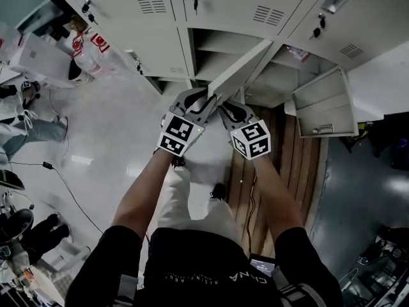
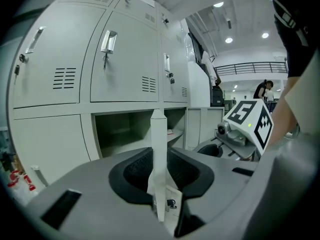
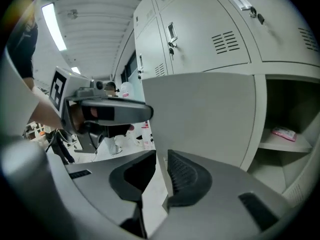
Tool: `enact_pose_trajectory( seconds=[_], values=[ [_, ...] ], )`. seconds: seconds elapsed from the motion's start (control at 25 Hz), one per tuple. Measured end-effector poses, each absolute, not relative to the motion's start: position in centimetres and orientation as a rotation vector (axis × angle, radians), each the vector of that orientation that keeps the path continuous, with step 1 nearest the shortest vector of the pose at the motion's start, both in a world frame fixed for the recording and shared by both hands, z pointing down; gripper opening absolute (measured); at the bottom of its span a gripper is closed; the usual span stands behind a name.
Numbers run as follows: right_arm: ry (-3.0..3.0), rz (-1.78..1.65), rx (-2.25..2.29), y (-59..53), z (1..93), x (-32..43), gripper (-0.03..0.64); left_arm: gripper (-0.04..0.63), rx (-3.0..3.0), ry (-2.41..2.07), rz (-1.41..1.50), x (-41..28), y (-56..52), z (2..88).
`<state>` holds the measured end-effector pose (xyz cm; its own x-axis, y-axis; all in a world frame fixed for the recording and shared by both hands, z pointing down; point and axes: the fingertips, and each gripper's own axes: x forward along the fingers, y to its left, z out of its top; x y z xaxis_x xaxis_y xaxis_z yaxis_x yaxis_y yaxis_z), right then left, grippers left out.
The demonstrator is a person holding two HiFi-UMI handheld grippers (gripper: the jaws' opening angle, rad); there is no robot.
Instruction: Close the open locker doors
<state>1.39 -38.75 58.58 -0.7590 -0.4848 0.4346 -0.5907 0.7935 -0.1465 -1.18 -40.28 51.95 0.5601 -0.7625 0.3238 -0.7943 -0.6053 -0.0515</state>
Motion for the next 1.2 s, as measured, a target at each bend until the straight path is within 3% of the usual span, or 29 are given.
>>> enact_pose_trajectory(
  seconds=[0.4,1.2],
  values=[
    [-2.553,0.367,0.689,-42.0,63.9,-1.9,0.091,0.1,2.731,-1.292,0.524,-3.4,-42.4,52.1],
    [-2.58,0.338,0.643,-45.4,65.3,-5.5,0.066,0.1,2.737,-1.347,0.547,-5.9,-45.5,52.3]
  ],
)
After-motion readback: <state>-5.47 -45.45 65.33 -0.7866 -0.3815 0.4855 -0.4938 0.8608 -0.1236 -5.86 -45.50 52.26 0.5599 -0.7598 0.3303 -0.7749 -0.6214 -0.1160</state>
